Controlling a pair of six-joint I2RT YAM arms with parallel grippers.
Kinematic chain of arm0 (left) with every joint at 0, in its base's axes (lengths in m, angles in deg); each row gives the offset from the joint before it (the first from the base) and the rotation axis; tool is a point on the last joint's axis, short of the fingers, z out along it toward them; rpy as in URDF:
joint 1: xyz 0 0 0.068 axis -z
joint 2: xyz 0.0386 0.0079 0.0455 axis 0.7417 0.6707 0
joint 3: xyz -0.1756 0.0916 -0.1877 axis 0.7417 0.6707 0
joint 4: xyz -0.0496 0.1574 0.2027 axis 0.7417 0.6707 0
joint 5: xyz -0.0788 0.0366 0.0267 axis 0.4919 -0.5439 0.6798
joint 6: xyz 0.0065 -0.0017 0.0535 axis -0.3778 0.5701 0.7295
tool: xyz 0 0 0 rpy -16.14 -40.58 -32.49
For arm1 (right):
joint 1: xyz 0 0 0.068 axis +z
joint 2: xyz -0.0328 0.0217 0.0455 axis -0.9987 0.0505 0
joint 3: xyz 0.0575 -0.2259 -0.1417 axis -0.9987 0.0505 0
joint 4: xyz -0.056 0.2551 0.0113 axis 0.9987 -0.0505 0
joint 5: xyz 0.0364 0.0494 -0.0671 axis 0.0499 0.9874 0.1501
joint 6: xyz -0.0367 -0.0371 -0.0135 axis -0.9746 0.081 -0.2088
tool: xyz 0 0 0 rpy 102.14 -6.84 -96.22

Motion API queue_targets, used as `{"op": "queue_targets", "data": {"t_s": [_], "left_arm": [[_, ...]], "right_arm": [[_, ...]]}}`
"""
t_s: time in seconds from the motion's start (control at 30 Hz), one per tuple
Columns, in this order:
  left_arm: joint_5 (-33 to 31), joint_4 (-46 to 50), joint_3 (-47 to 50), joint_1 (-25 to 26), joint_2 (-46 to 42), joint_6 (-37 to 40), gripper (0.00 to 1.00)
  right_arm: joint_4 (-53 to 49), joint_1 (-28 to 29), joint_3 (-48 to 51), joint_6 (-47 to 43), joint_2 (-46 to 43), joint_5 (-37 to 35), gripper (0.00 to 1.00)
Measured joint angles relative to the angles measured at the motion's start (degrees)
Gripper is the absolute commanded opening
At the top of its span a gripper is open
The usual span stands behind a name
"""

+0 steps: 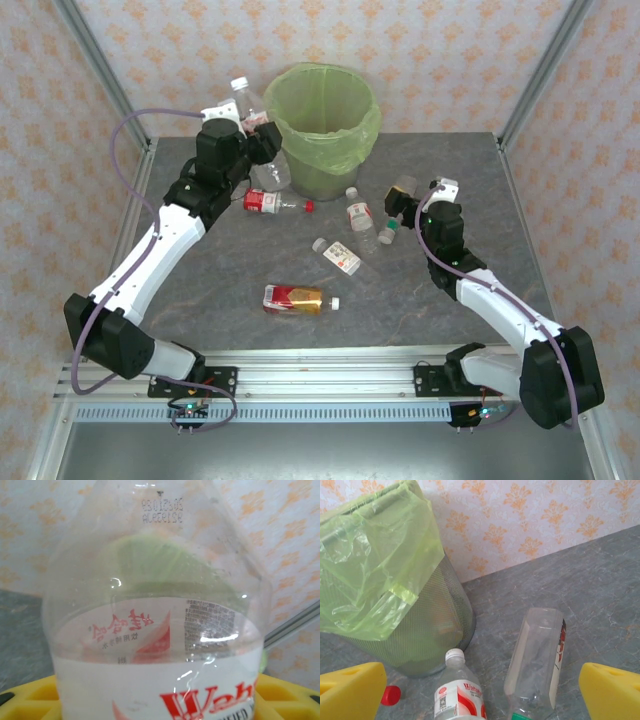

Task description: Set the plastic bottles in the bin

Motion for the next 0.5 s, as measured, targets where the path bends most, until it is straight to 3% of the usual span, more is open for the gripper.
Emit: {"op": "queue_targets", "data": {"t_s": [0.5], "left_arm": [[7.10,-5.70,-17.31,1.09,14.67,0.24,0.59]], "right_arm": [[0.17,0.00,0.00,0.87,-0.50,-1.07,0.99]]}}
